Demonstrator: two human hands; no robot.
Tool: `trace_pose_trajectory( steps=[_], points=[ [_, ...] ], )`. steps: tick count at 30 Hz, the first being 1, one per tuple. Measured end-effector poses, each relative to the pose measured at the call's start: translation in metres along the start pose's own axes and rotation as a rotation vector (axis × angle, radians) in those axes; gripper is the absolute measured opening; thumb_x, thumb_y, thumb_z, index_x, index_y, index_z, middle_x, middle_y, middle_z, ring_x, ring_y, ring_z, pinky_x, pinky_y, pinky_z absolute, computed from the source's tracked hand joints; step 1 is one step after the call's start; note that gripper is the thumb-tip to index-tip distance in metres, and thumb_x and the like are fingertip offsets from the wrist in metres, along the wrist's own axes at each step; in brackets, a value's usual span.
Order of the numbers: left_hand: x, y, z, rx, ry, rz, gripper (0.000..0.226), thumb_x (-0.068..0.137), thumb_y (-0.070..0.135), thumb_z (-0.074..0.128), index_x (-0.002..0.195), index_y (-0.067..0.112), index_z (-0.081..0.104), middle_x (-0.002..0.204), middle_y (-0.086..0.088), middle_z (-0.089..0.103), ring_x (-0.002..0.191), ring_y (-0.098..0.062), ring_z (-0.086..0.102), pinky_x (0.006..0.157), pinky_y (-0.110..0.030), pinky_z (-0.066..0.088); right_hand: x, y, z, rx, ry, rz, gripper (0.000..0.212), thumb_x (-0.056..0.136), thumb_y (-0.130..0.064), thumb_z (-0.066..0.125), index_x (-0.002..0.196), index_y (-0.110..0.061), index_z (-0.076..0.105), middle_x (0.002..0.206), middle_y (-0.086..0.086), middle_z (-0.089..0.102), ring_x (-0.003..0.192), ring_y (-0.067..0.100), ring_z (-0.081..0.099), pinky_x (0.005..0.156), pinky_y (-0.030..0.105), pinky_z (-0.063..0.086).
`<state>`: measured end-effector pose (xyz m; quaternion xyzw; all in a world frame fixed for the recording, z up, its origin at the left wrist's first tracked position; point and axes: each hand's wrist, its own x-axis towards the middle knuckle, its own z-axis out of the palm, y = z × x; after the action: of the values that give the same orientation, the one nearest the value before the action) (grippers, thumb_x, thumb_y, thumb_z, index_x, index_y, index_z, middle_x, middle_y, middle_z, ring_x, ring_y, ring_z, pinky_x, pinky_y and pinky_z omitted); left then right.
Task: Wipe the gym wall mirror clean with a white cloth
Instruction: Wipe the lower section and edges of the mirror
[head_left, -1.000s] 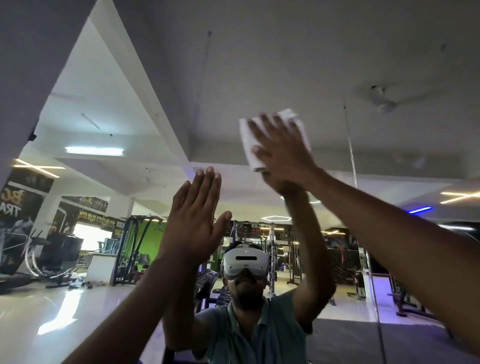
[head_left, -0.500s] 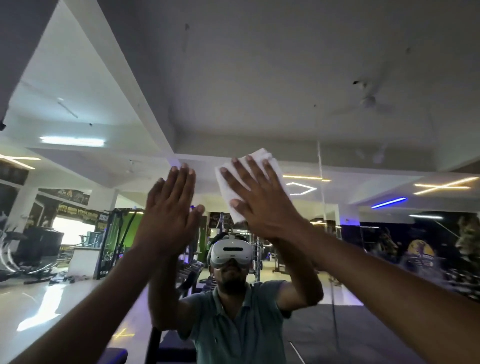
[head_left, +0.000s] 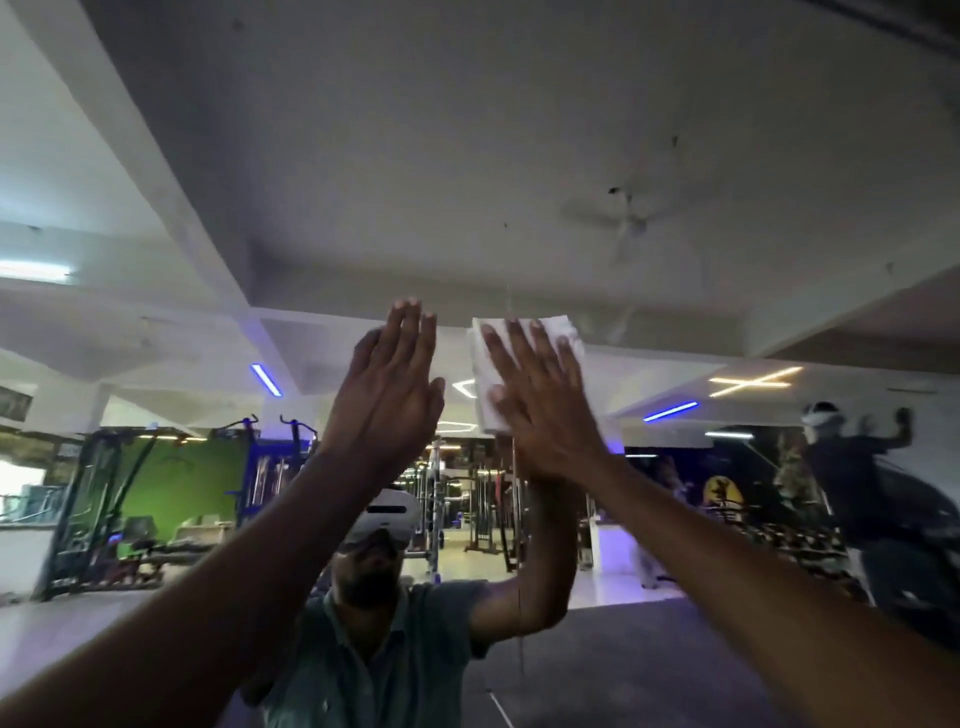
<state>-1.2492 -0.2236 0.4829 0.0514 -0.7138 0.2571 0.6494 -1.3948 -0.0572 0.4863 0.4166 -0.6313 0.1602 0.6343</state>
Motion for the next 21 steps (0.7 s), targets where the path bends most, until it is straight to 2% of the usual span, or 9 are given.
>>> trace_pose_trajectory(
  steps=[3, 5, 7, 8, 12, 14, 16, 18, 21],
  points=[
    [0.003, -0.003, 0.019, 0.047, -0.009, 0.020, 0.075, 0.106, 0.046, 0.015, 0.165, 0.001, 0.019, 0.173, -0.019, 0.017, 0.162, -0.030, 0.014, 0.130, -0.045, 0.012, 0.008, 0.101, -0.013, -0.073, 0.049, 0.206, 0.077, 0.098, -0.050, 0.025, 0.167, -0.016, 0.022, 0.171, 0.016, 0.028, 0.157, 0.042, 0.028, 0.122, 0.065, 0.025],
    [-0.002, -0.007, 0.026, 0.069, 0.013, 0.039, 0.074, 0.108, 0.048, 0.015, 0.166, 0.002, 0.019, 0.173, -0.018, 0.016, 0.162, -0.029, 0.014, 0.131, -0.047, 0.014, 0.015, 0.142, -0.025, -0.070, 0.040, 0.493, 0.079, 0.099, -0.057, 0.012, 0.169, -0.021, 0.013, 0.175, 0.014, 0.018, 0.161, 0.038, 0.018, 0.126, 0.062, 0.017],
    [-0.002, -0.010, 0.030, 0.070, 0.032, 0.042, 0.073, 0.108, 0.048, 0.016, 0.166, 0.002, 0.020, 0.173, -0.017, 0.016, 0.162, -0.028, 0.014, 0.131, -0.047, 0.015, 0.036, 0.135, -0.025, -0.022, 0.040, 0.705, 0.073, 0.106, -0.058, 0.018, 0.170, -0.025, 0.007, 0.177, 0.010, 0.009, 0.162, 0.035, 0.009, 0.129, 0.058, 0.007],
    [-0.002, -0.010, 0.031, 0.068, 0.044, 0.041, 0.073, 0.108, 0.047, 0.017, 0.165, 0.002, 0.020, 0.173, -0.017, 0.016, 0.162, -0.028, 0.014, 0.131, -0.047, 0.015, 0.047, 0.117, -0.022, -0.028, 0.052, 0.731, 0.071, 0.107, -0.057, 0.021, 0.170, -0.025, 0.008, 0.177, 0.011, 0.009, 0.162, 0.036, 0.010, 0.129, 0.059, 0.007],
    [-0.003, -0.010, 0.033, 0.065, 0.069, 0.060, 0.072, 0.109, 0.046, 0.020, 0.165, 0.001, 0.022, 0.173, -0.018, 0.018, 0.162, -0.028, 0.016, 0.131, -0.047, 0.015, 0.054, 0.042, -0.008, -0.046, 0.036, 0.440, 0.089, 0.088, -0.062, -0.008, 0.169, -0.028, 0.000, 0.178, 0.005, 0.001, 0.163, 0.034, 0.001, 0.129, 0.052, -0.002],
    [-0.003, -0.011, 0.033, 0.064, 0.083, 0.056, 0.072, 0.108, 0.046, 0.022, 0.165, 0.001, 0.023, 0.172, -0.019, 0.020, 0.162, -0.029, 0.017, 0.131, -0.046, 0.014, 0.036, 0.036, -0.006, -0.008, -0.006, 0.276, 0.083, 0.091, -0.060, -0.005, 0.168, -0.031, -0.002, 0.178, 0.000, -0.004, 0.164, 0.029, -0.007, 0.130, 0.050, -0.007],
    [-0.002, -0.011, 0.032, 0.069, 0.091, 0.059, 0.072, 0.108, 0.045, 0.023, 0.164, 0.001, 0.025, 0.172, -0.019, 0.021, 0.161, -0.029, 0.019, 0.131, -0.045, 0.014, 0.021, 0.058, -0.009, -0.003, 0.006, 0.168, 0.077, 0.095, -0.058, 0.003, 0.166, -0.029, 0.000, 0.177, -0.002, 0.002, 0.164, 0.025, -0.002, 0.131, 0.047, -0.004],
    [-0.002, -0.010, 0.031, 0.078, 0.080, 0.064, 0.071, 0.108, 0.045, 0.024, 0.164, 0.000, 0.026, 0.171, -0.020, 0.022, 0.161, -0.030, 0.020, 0.131, -0.045, 0.014, 0.008, 0.104, -0.012, -0.022, 0.054, 0.230, 0.070, 0.099, -0.055, 0.008, 0.165, -0.030, 0.005, 0.176, -0.001, 0.014, 0.164, 0.026, 0.010, 0.129, 0.045, 0.002],
    [-0.002, -0.008, 0.028, 0.087, 0.063, 0.054, 0.072, 0.107, 0.043, 0.024, 0.163, -0.001, 0.026, 0.171, -0.020, 0.022, 0.161, -0.031, 0.021, 0.130, -0.046, 0.014, -0.002, 0.159, -0.018, -0.053, 0.068, 0.504, 0.074, 0.100, -0.057, 0.007, 0.169, -0.028, 0.010, 0.176, 0.003, 0.017, 0.163, 0.029, 0.015, 0.130, 0.054, 0.008]
  ],
)
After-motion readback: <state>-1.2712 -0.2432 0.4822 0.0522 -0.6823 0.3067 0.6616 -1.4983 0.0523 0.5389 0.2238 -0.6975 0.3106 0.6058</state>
